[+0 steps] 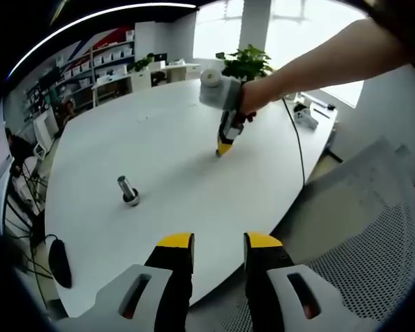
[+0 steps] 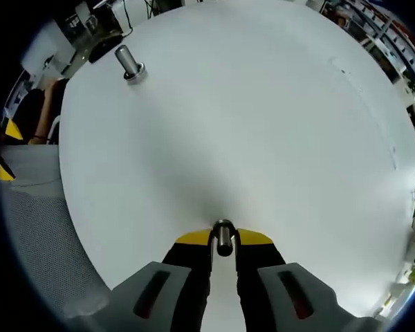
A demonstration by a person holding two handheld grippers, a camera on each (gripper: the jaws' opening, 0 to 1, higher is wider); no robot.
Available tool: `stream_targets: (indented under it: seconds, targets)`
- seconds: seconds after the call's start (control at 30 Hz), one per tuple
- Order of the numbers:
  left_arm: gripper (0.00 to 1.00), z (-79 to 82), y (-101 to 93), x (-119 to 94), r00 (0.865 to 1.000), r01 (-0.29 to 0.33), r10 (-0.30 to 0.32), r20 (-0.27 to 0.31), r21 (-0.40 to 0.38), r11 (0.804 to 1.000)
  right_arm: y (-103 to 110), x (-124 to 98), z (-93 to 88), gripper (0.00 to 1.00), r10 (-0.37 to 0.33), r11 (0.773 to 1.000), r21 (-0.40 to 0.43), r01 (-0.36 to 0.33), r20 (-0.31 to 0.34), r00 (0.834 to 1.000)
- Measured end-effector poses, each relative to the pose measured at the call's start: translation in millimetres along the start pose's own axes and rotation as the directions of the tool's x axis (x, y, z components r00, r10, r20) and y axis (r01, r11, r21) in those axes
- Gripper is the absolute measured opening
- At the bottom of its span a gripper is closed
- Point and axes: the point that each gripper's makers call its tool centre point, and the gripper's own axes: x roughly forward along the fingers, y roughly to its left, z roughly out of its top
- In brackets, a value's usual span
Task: Place the washer onto the threaded stud by aligning its center hole with the stud, sliding it down to the base, and recovering from edge contact or off-axis alignment until the washer reaches the visible bottom stop.
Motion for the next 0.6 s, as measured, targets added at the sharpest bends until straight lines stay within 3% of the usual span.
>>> stream_targets:
  seconds: [0.43, 0.6]
  targets:
    - [0.27, -1.3, 0.1, 1, 1.000, -0.001, 0.001, -0.011, 0.005, 1.000, 2, -16, -8.8, 0.18, -0.029, 0.999, 0.023, 0.027, 0.064, 0.998]
    - [0.27, -0.7, 0.3, 0, 1.000, -0.001, 0.001, -0.008, 0.007, 1.000, 8, -37, -6.7, 0.18, -0.052, 0.996, 0.083, 0.039, 0.165, 0.985]
